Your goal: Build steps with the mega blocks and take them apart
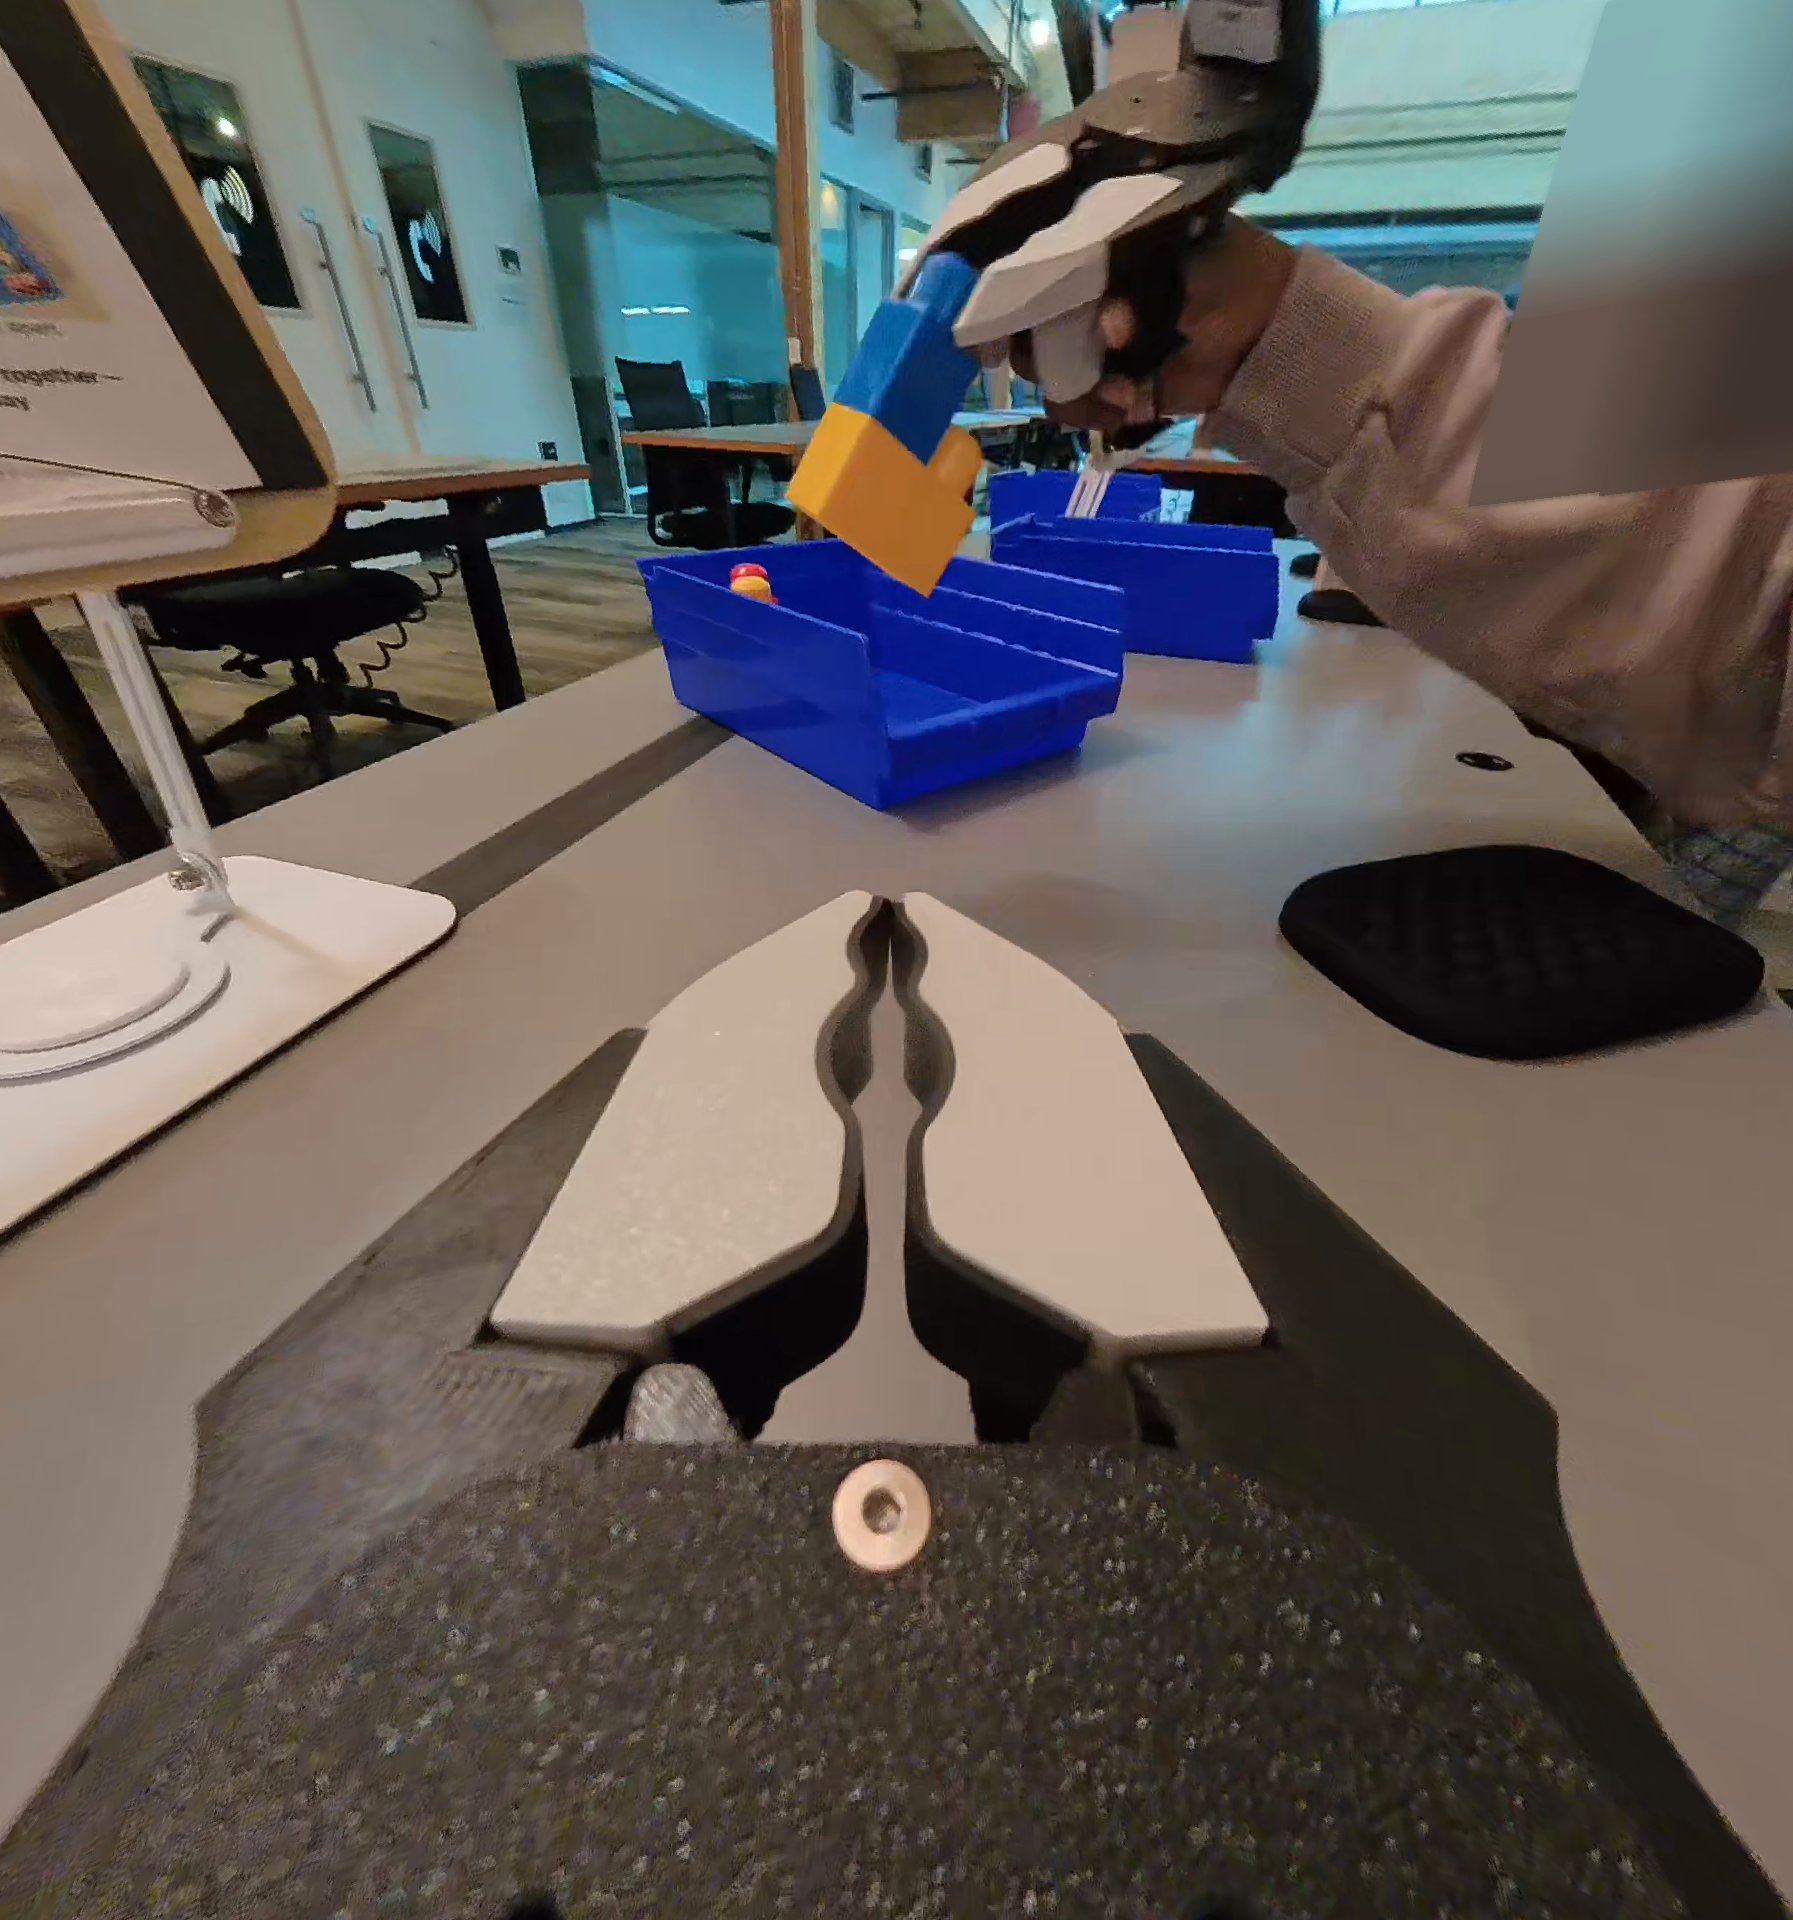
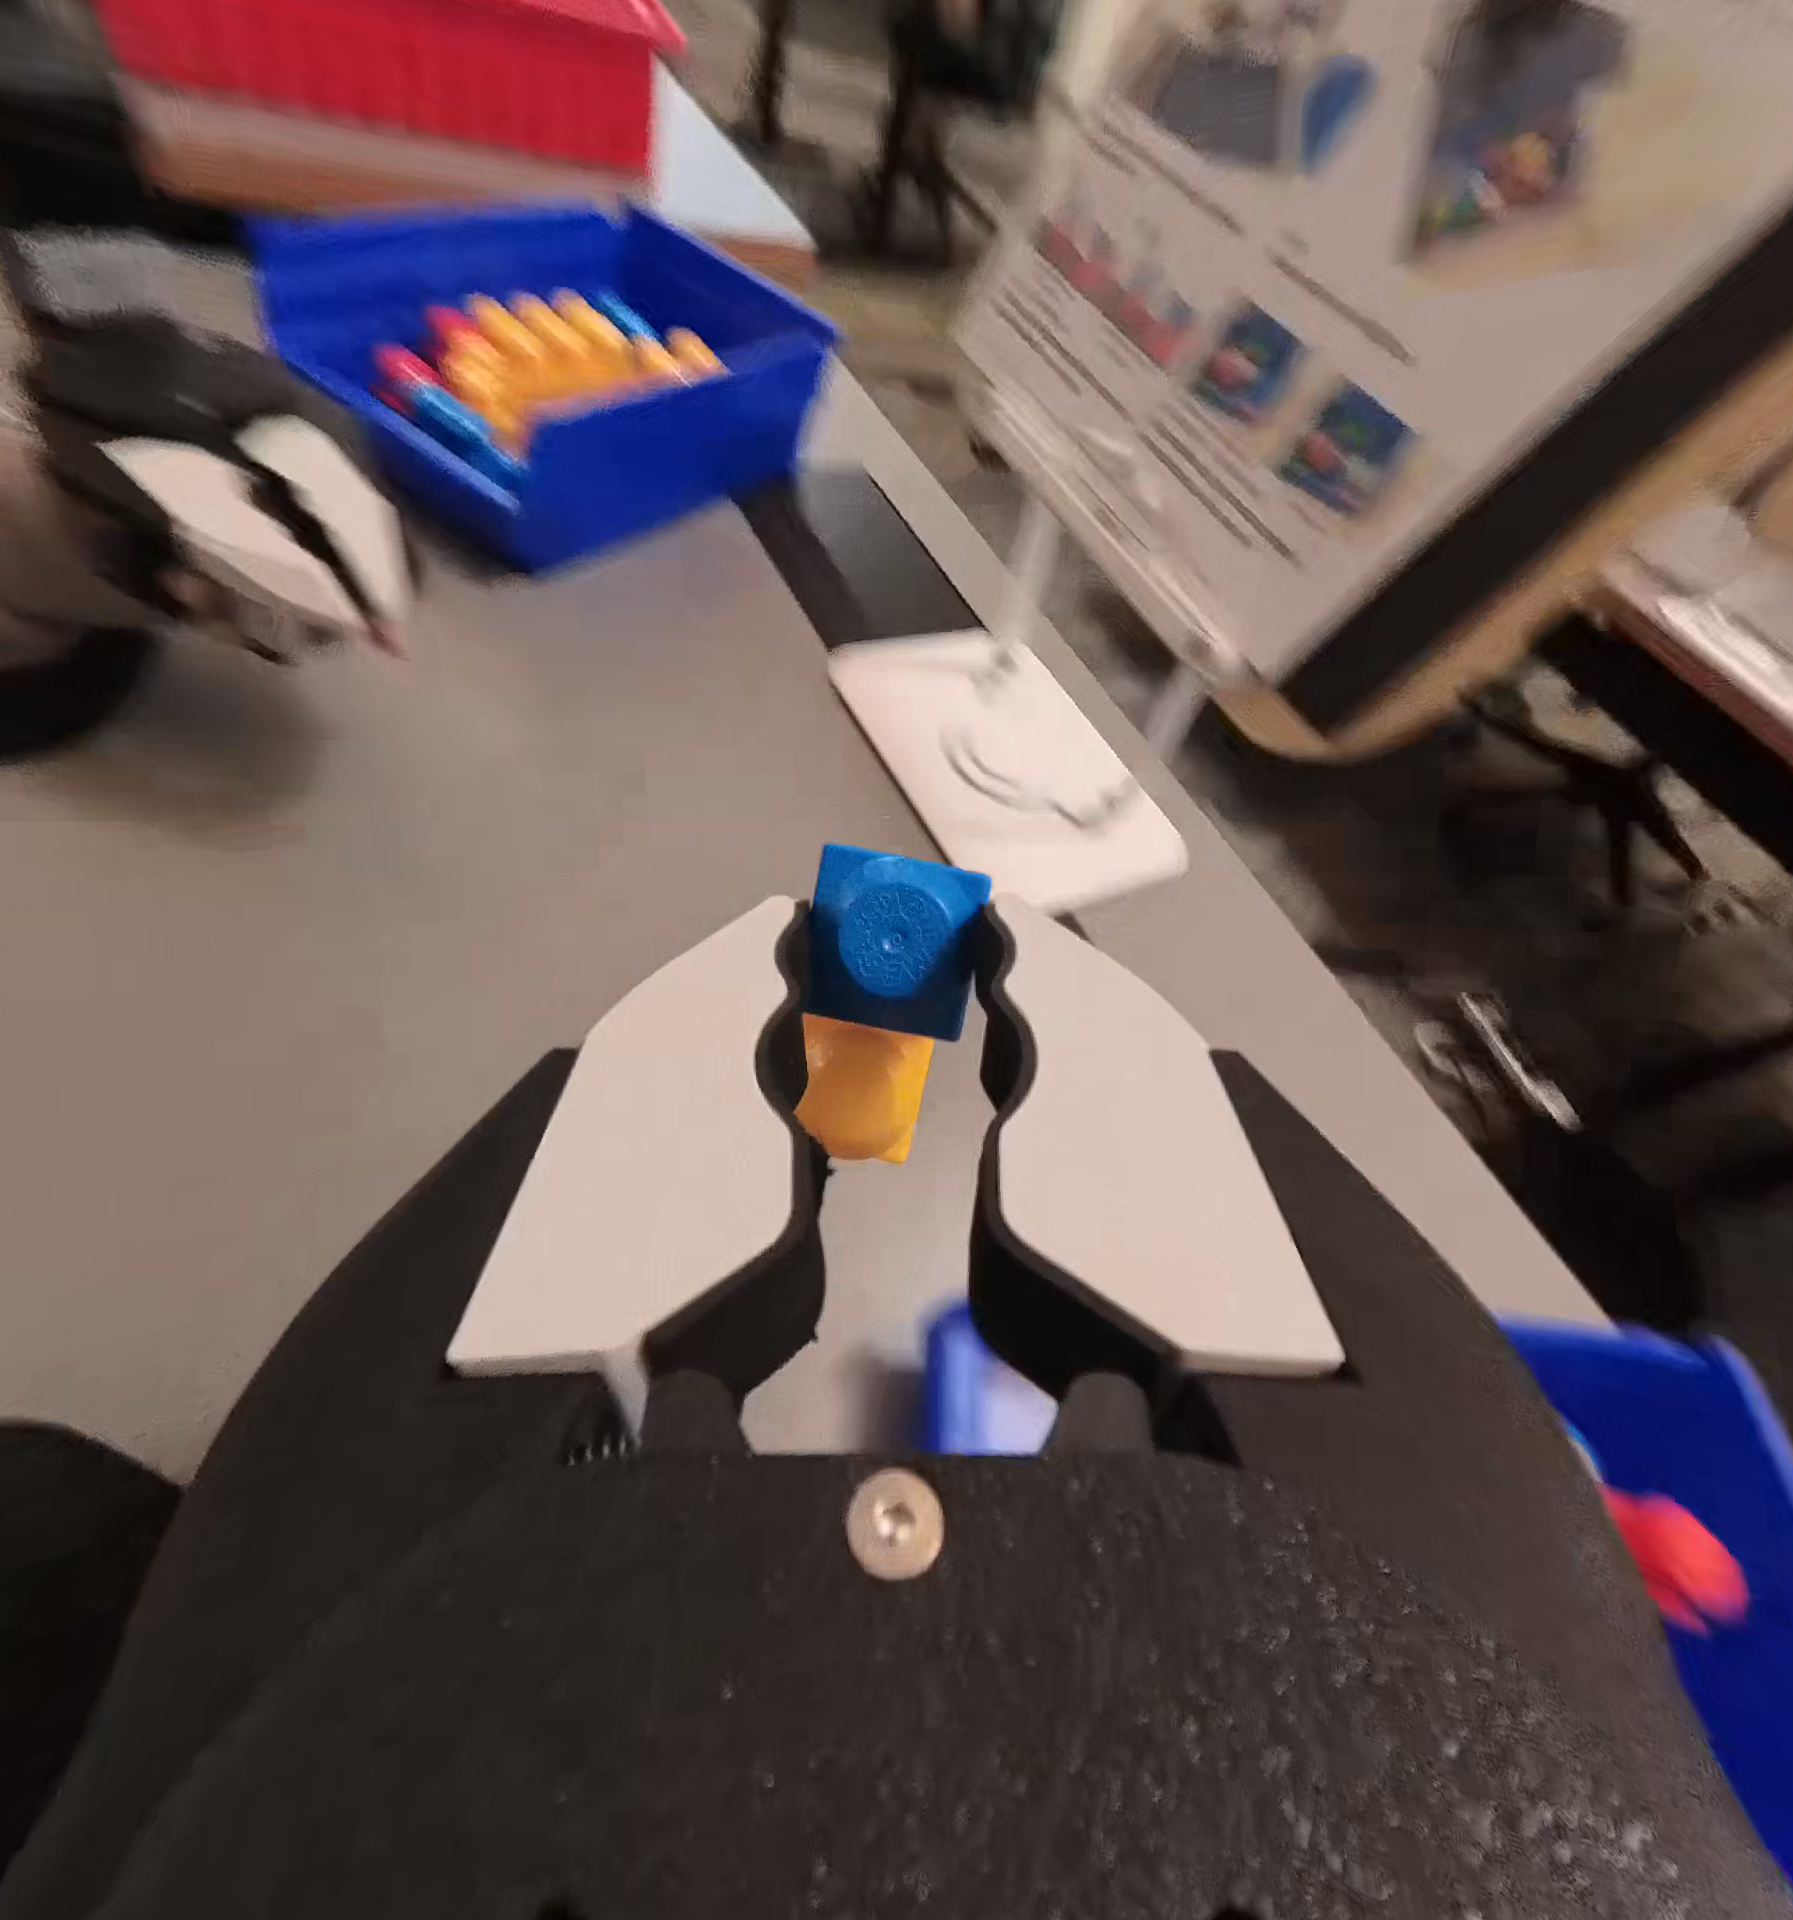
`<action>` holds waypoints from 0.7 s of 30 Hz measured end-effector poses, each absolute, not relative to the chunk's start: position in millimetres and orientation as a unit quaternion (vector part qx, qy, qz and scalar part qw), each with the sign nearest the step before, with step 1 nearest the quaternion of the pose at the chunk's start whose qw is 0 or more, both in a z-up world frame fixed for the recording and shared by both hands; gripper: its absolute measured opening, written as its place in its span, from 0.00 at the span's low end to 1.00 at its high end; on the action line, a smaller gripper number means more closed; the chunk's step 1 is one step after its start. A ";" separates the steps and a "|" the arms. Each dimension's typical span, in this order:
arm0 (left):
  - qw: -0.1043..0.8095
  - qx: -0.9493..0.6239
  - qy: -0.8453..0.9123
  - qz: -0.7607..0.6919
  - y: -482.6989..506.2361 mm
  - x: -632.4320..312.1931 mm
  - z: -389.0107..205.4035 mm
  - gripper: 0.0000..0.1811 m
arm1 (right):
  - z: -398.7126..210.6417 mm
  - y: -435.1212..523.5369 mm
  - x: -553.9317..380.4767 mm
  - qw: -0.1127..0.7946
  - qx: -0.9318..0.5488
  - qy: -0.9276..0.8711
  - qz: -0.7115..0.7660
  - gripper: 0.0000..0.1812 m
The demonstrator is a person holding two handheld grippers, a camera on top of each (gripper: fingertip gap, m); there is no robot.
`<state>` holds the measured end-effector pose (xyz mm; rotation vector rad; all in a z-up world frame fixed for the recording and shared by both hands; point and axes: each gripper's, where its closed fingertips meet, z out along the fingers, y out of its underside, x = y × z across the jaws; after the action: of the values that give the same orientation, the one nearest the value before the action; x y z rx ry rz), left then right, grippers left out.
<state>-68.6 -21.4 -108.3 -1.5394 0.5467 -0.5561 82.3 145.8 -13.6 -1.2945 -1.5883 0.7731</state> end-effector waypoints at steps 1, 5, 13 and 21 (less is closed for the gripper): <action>0.653 -0.677 0.236 -0.244 -21.0 -70.2 -107.5 0.00 | -13.2 171.2 93.0 0.447 -0.551 -0.644 0.285 0.16; 0.650 -0.682 0.234 -0.241 -19.1 -69.7 -110.2 0.00 | -38.8 256.4 129.3 0.373 -0.643 -0.638 0.200 0.16; 0.648 -0.684 0.251 -0.222 -17.6 -66.3 -119.9 0.00 | -129.2 338.1 155.4 0.268 -0.721 -0.625 0.132 0.16; 0.645 -0.691 0.239 -0.222 -11.3 -72.6 -127.0 0.00 | -159.3 355.1 139.4 0.239 -0.690 -0.673 0.120 0.16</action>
<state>-72.6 -11.3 -127.0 -1.5737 0.5439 -0.5047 139.4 355.1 -159.3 -1.8885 -1.8425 0.3297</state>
